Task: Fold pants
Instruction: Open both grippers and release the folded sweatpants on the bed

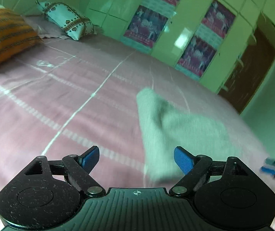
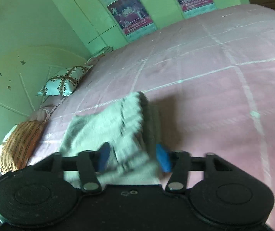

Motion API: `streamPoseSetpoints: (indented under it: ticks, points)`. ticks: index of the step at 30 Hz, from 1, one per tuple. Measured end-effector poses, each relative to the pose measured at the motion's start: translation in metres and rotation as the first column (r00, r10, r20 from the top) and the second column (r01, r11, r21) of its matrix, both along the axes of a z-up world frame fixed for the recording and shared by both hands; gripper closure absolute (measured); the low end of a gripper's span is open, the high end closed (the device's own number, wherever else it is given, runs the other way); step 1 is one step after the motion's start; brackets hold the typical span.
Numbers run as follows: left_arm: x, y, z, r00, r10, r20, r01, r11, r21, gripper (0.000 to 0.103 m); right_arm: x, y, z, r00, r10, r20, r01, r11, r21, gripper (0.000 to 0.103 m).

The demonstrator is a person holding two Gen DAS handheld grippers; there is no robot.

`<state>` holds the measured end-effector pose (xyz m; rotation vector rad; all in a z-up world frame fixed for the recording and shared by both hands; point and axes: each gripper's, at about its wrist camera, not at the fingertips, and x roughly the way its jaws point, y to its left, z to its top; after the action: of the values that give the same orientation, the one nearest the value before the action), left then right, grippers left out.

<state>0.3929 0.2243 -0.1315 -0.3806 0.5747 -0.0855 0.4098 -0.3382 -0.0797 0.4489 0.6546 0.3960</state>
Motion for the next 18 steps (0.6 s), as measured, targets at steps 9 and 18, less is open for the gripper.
streamPoseSetpoints:
  ticks: [9,18]
  points:
    - [-0.123,-0.022,0.023,1.0,0.009,0.012,-0.01,0.99,0.139,0.0,-0.123,-0.045,0.012,0.996,-0.087,0.013,0.087,0.996,-0.008,0.013]
    - [-0.221,-0.052,0.043,0.997,-0.022,0.075,0.011,0.991,0.136,0.0,-0.235,-0.04,0.03,0.979,-0.14,0.146,0.156,0.982,-0.108,0.006]
